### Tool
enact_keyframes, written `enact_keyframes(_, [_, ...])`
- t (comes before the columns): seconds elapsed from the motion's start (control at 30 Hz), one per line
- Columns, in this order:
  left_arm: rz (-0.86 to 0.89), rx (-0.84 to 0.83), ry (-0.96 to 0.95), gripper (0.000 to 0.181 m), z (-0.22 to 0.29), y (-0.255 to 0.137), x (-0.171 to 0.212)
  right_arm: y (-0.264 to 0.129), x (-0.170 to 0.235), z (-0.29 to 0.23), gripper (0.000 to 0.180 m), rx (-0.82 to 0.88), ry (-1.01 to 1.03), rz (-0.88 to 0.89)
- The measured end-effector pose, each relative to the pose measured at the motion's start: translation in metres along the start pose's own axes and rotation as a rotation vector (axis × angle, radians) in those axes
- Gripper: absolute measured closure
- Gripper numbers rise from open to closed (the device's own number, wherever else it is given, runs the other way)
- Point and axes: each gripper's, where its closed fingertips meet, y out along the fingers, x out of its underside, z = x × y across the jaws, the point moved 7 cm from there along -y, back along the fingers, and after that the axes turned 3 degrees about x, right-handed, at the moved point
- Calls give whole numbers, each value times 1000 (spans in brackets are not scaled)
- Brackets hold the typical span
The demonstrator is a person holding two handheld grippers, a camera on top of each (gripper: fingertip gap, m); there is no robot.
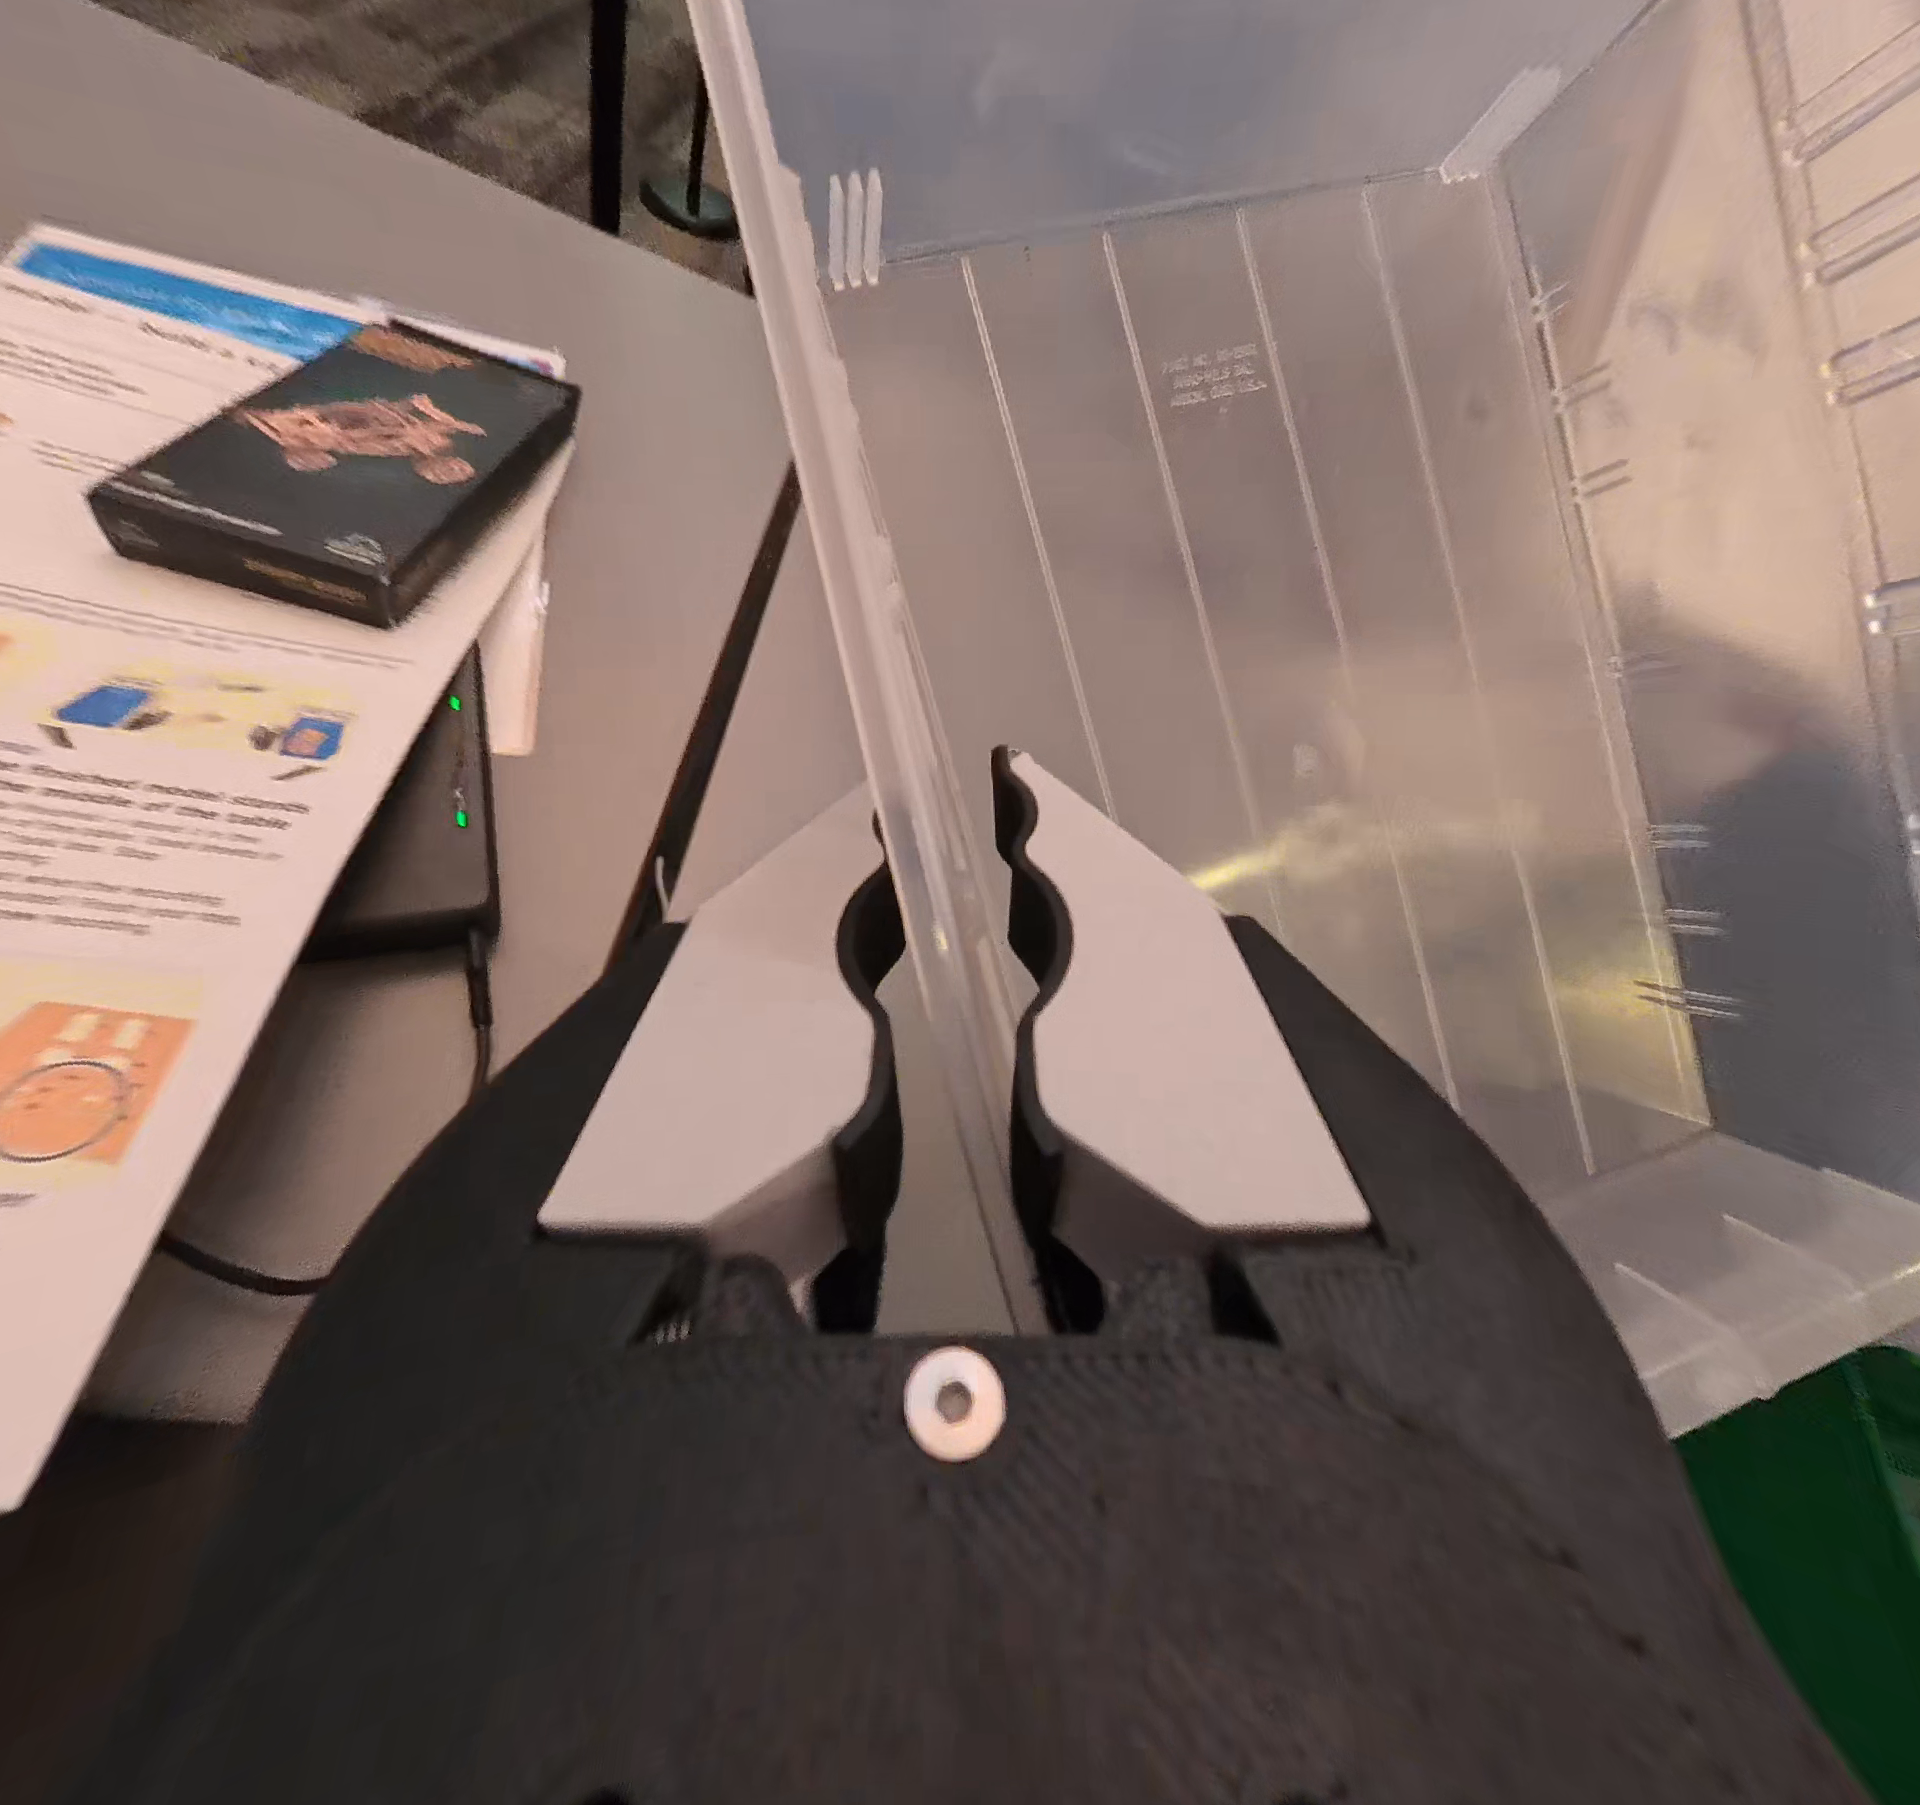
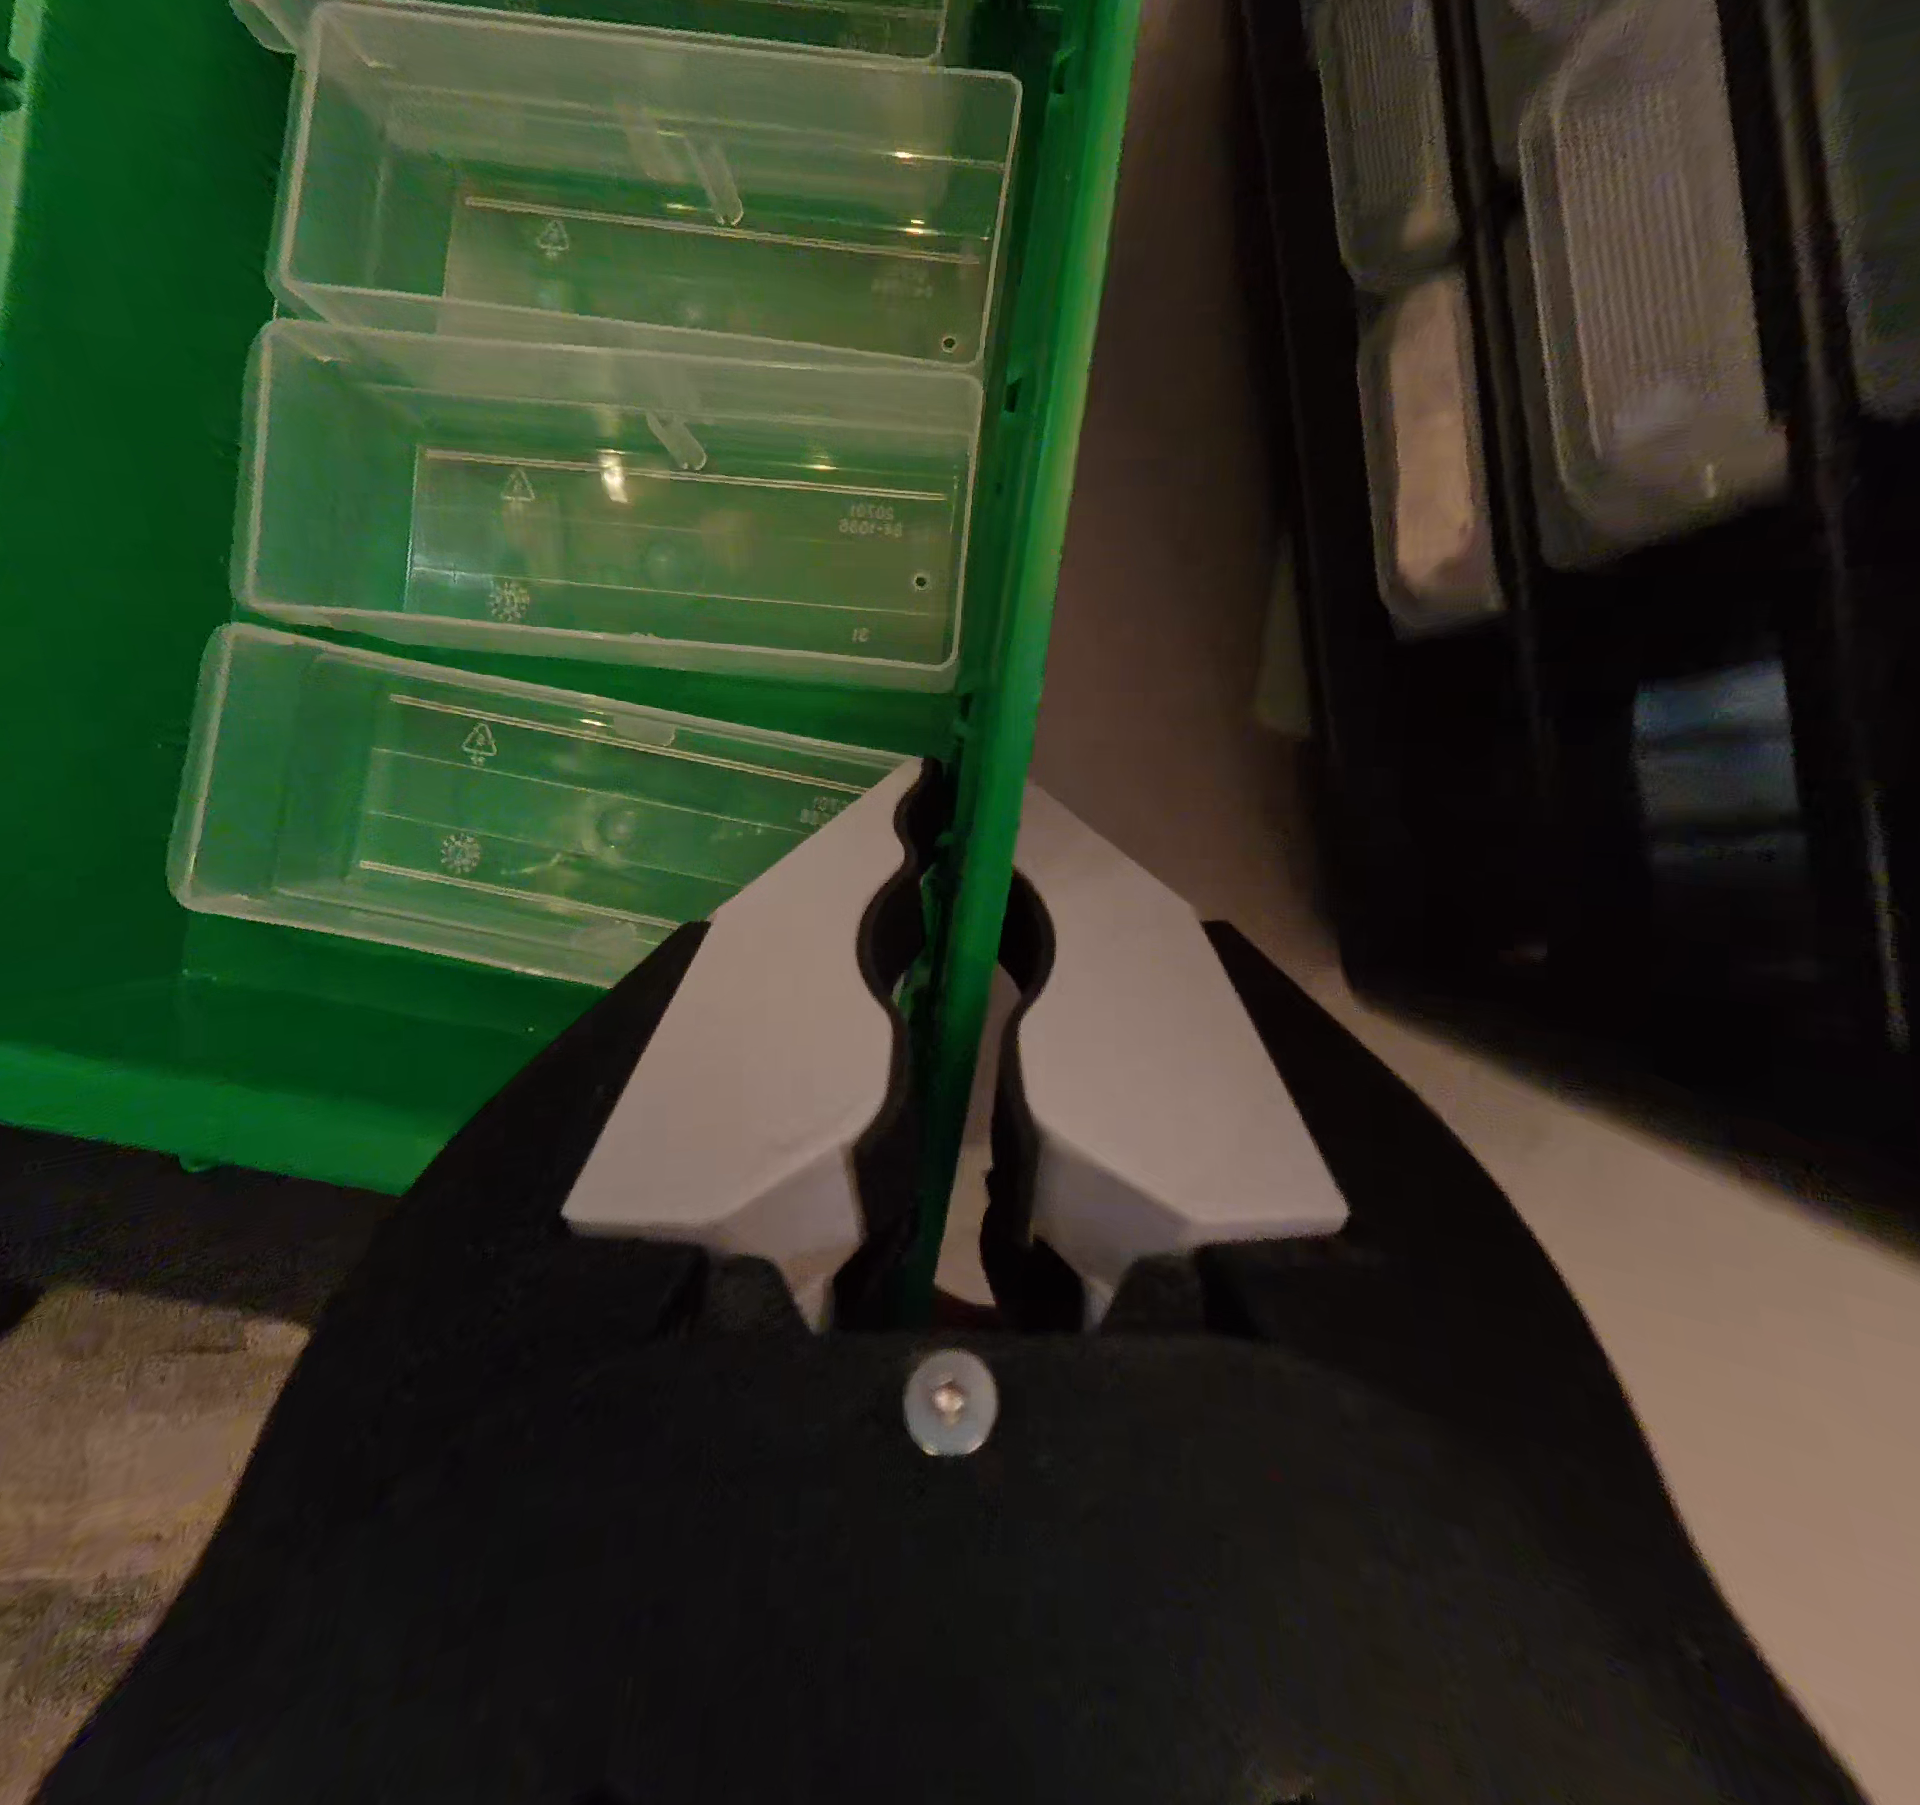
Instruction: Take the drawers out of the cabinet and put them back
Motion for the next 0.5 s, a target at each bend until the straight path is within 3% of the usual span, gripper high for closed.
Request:
enact_keyframes(0.03, [19,-1,-5,169,-2,-6,-5,7,-10,-3,176,8,10,2])
enact_keyframes(0.27, [165,34,-37,169,-6,-48,-42,51,-76,-16,176,70,110,21])
enact_keyframes(0.4, [207,59,-50,169,-6,-61,-52,72,-108,-16,176,144,289,54])
enact_keyframes(0.5, [217,66,-57,169,-7,-65,-54,81,-129,-18,167,220,281,99])
